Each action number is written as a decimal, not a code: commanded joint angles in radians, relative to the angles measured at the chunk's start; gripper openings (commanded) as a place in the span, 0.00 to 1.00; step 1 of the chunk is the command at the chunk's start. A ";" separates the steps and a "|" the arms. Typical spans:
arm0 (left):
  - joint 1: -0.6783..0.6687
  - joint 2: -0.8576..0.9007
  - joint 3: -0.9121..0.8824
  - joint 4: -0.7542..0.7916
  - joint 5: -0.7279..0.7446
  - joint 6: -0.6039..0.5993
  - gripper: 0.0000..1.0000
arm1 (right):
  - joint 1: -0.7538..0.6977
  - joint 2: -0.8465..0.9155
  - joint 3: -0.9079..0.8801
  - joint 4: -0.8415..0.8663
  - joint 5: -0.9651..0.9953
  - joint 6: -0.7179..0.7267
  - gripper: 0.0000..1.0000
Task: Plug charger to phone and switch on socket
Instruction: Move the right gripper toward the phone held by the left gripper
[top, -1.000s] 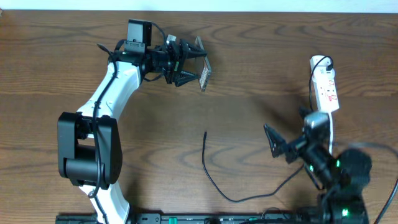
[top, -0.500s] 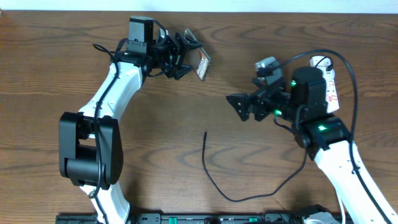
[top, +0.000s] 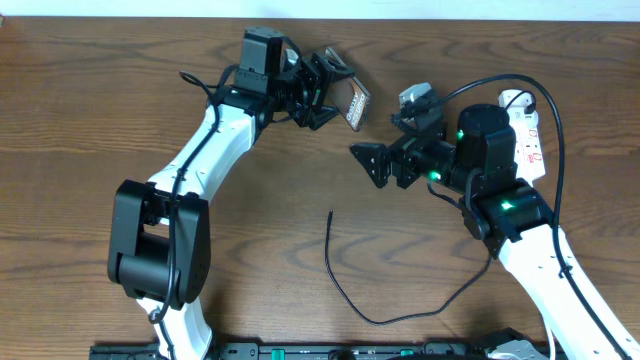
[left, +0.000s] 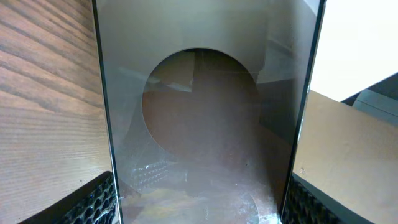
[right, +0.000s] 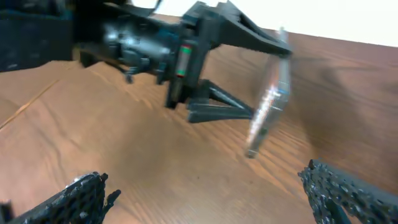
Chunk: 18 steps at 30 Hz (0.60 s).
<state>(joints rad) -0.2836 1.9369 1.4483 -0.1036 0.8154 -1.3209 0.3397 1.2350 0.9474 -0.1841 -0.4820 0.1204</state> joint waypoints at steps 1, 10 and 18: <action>-0.002 -0.030 0.024 0.021 0.086 -0.043 0.07 | 0.006 -0.005 0.021 -0.016 0.125 0.075 0.99; -0.048 -0.058 0.024 0.035 0.114 -0.045 0.07 | 0.006 -0.004 0.021 -0.030 0.194 0.111 0.99; -0.124 -0.060 0.024 0.111 0.142 -0.073 0.07 | 0.006 -0.003 0.021 -0.045 0.256 0.124 0.96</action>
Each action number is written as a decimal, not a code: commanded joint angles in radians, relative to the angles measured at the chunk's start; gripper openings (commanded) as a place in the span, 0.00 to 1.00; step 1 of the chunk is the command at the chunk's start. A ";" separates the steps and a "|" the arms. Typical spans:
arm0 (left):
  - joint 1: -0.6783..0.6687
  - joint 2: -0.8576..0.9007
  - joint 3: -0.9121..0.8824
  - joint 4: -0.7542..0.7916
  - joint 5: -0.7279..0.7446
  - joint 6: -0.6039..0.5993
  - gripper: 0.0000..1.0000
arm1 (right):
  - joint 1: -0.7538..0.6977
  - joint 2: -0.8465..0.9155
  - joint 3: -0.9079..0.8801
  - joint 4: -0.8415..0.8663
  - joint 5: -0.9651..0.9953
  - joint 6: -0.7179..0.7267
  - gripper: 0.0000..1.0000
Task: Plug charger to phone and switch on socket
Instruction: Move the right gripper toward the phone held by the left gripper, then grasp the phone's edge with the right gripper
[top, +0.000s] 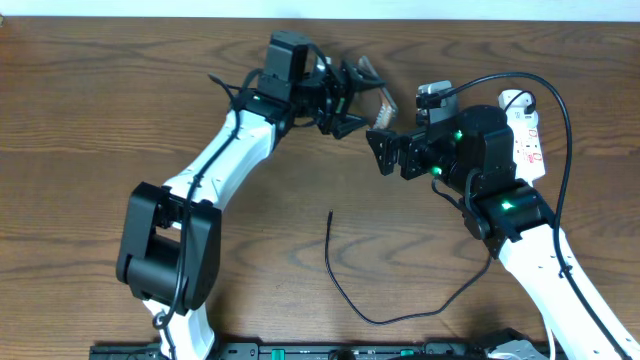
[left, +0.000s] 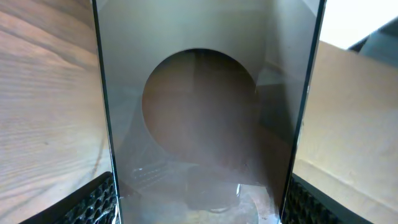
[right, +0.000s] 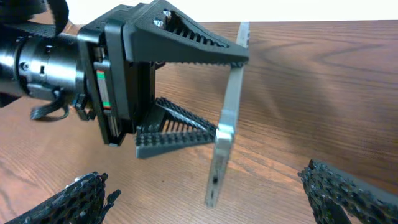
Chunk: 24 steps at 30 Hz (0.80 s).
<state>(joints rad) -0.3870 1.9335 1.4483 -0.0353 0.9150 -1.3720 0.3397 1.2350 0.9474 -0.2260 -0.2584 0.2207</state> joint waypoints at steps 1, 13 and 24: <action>-0.026 -0.056 0.024 0.058 0.042 -0.023 0.07 | 0.006 -0.003 0.021 -0.005 0.044 0.036 0.94; -0.037 -0.056 0.024 0.087 0.069 -0.063 0.07 | 0.006 0.121 0.021 0.041 0.118 0.096 0.80; -0.037 -0.056 0.024 0.087 0.037 -0.062 0.07 | 0.007 0.132 0.021 0.086 0.086 0.106 0.77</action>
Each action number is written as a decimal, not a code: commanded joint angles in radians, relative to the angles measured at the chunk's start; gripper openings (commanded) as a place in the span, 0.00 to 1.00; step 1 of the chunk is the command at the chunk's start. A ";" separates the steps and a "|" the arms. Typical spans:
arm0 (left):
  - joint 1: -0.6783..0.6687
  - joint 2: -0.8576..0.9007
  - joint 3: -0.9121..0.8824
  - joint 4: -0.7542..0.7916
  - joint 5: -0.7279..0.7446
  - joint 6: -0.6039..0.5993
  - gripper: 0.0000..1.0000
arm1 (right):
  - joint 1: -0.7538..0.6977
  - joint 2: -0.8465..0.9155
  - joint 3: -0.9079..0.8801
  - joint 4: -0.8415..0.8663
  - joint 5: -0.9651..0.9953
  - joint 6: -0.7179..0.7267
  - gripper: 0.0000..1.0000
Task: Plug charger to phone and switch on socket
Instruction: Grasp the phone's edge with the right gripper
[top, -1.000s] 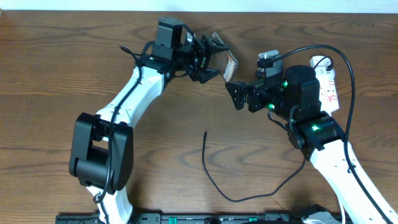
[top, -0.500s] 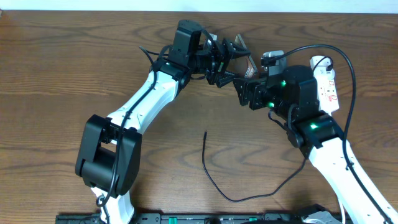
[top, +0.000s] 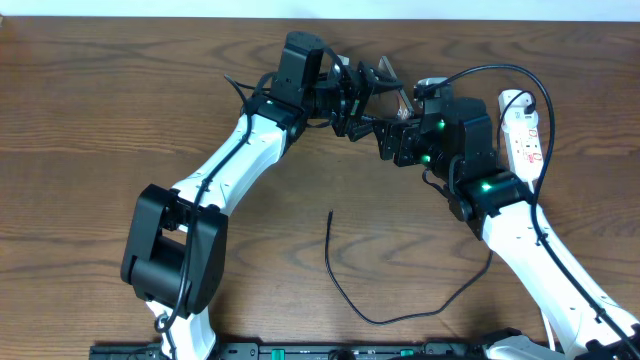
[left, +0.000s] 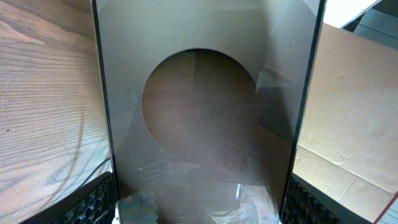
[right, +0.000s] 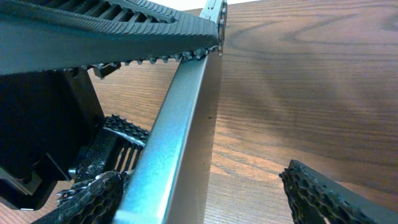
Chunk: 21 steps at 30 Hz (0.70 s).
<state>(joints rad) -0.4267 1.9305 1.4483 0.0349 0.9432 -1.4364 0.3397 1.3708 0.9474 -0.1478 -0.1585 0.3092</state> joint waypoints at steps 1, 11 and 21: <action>0.003 -0.053 0.024 0.016 0.009 0.003 0.07 | 0.007 -0.003 0.021 0.010 -0.016 0.020 0.76; 0.002 -0.053 0.024 0.016 0.010 0.003 0.07 | 0.008 -0.003 0.021 0.038 -0.055 0.020 0.46; 0.002 -0.053 0.024 0.016 0.010 0.003 0.07 | 0.008 -0.003 0.021 0.031 -0.055 0.019 0.28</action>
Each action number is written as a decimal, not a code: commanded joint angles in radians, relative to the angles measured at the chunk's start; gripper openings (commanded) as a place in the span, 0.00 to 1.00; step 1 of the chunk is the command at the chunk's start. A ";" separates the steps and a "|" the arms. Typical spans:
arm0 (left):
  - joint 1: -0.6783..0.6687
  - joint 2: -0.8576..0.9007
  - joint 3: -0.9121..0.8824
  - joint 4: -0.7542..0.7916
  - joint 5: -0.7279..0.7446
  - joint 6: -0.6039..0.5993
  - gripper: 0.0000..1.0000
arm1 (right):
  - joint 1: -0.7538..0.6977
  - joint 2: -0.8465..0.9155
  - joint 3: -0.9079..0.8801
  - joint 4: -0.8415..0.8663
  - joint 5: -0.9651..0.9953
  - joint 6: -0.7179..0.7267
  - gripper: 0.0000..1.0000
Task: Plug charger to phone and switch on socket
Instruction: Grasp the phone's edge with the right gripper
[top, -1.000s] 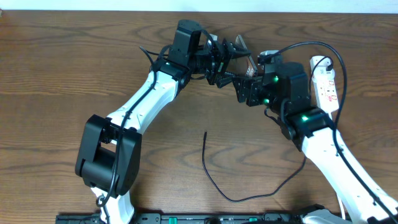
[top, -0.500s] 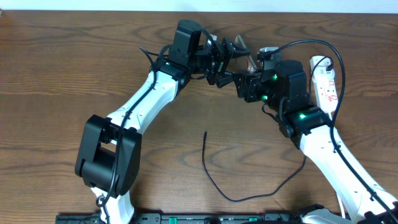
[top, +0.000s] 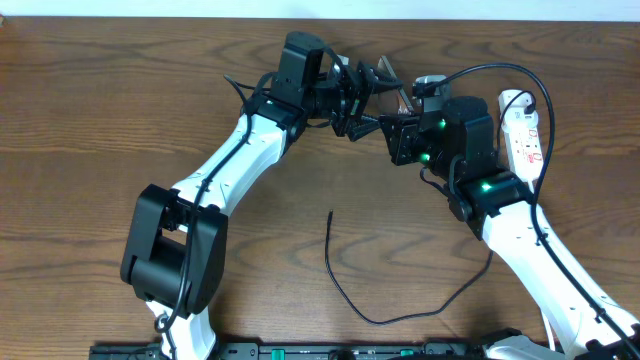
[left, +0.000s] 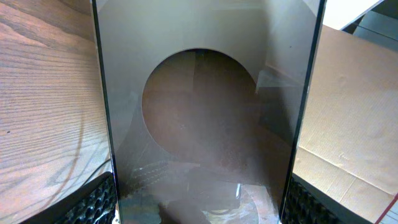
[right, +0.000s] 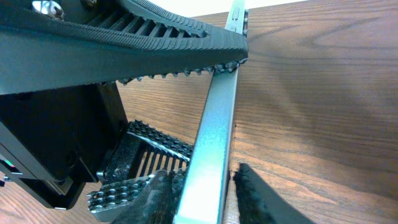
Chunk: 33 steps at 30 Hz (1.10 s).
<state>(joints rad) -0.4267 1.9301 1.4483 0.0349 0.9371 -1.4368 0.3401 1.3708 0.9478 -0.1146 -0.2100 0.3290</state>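
The phone (top: 392, 92) is held on edge above the table's far middle. My left gripper (top: 368, 95) is shut on it; in the left wrist view its dark glass (left: 205, 124) fills the frame between my fingers (left: 93, 202). My right gripper (top: 398, 128) is shut on the phone's silvery side edge (right: 217, 130), with one finger (right: 152, 199) on each face. The black charger cable (top: 335, 270) lies loose on the near table, its free end pointing away from me. The white socket strip (top: 527, 125) lies at the far right.
Both arms meet over the far middle of the wooden table (top: 100, 150). A thick black cable (top: 545, 110) loops over the socket strip beside the right arm. Behind the phone the left wrist view shows brown cardboard (left: 348, 112).
My right gripper's fingers stood wide apart on either side of the phone's edge; now they are shut on it. The left gripper and the phone have stayed in place.
The left gripper first held the phone left of the middle, with the right gripper open some way off. Then the two were closer together. Then the phone's edge lay between the open right fingers, and now both grippers hold it.
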 joint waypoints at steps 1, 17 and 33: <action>0.002 -0.053 0.024 0.016 0.016 0.003 0.07 | 0.008 -0.003 0.021 -0.002 -0.003 0.000 0.22; 0.003 -0.053 0.024 0.015 0.024 0.059 0.79 | 0.008 -0.003 0.021 0.000 -0.003 0.000 0.01; 0.146 -0.053 0.024 0.016 0.332 0.188 0.94 | -0.098 -0.004 0.021 0.060 -0.015 0.348 0.01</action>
<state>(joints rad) -0.3149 1.9095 1.4483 0.0494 1.1660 -1.2816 0.2581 1.3746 0.9478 -0.0906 -0.2092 0.5156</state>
